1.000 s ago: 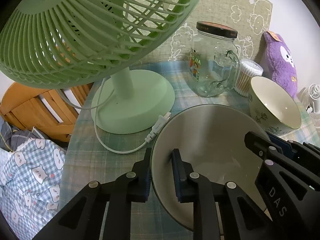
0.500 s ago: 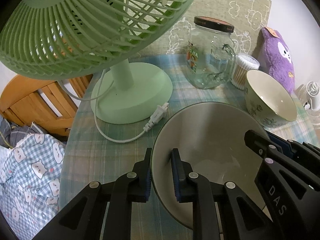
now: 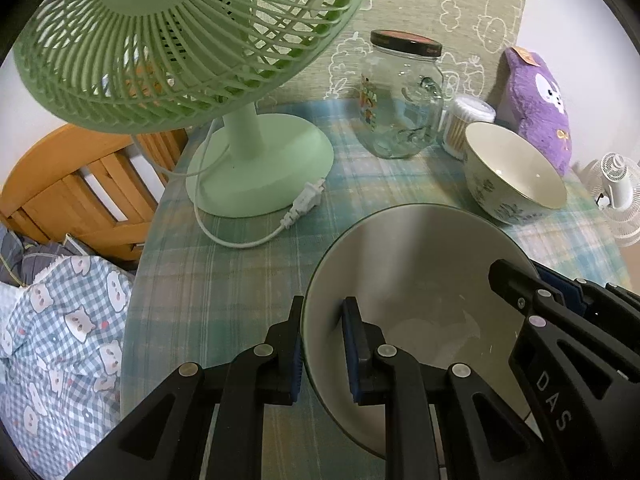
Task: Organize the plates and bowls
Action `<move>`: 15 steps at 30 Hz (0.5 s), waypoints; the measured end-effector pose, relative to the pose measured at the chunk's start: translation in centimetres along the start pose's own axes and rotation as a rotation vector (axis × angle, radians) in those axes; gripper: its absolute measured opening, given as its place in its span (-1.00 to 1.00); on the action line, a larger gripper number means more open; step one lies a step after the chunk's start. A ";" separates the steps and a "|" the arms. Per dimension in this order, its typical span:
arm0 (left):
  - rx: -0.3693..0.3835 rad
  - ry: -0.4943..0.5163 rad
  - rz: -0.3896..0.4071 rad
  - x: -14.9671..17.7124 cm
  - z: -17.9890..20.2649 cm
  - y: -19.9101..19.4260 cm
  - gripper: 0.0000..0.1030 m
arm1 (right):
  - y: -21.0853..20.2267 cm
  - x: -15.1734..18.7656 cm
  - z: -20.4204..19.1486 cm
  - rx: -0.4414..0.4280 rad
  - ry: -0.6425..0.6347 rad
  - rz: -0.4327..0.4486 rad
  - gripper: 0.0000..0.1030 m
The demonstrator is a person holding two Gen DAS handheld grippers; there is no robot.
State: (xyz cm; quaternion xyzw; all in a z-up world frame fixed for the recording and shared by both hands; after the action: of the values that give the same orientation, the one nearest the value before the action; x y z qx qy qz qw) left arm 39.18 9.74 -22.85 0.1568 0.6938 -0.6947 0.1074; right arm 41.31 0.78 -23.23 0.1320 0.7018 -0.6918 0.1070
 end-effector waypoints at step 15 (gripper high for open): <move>-0.004 -0.010 0.021 2.8 1.8 -4.3 -0.71 | -4.4 3.5 2.0 -0.003 0.013 0.023 -0.65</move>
State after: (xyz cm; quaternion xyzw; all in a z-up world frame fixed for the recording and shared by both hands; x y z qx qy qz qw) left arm 34.85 8.19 -19.93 0.1604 0.6929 -0.6929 0.1186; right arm 36.49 -1.15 -20.31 0.1443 0.7021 -0.6885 0.1105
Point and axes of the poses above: each gripper's, at about its wrist camera, not at the fingertips, and y roughly the way its jaws point, z to its right, x to its underside, the point moved 6 cm from there along y, roughly the way its jaws point, and after that the axes turned 12 degrees about -z, right-handed, at the moved point
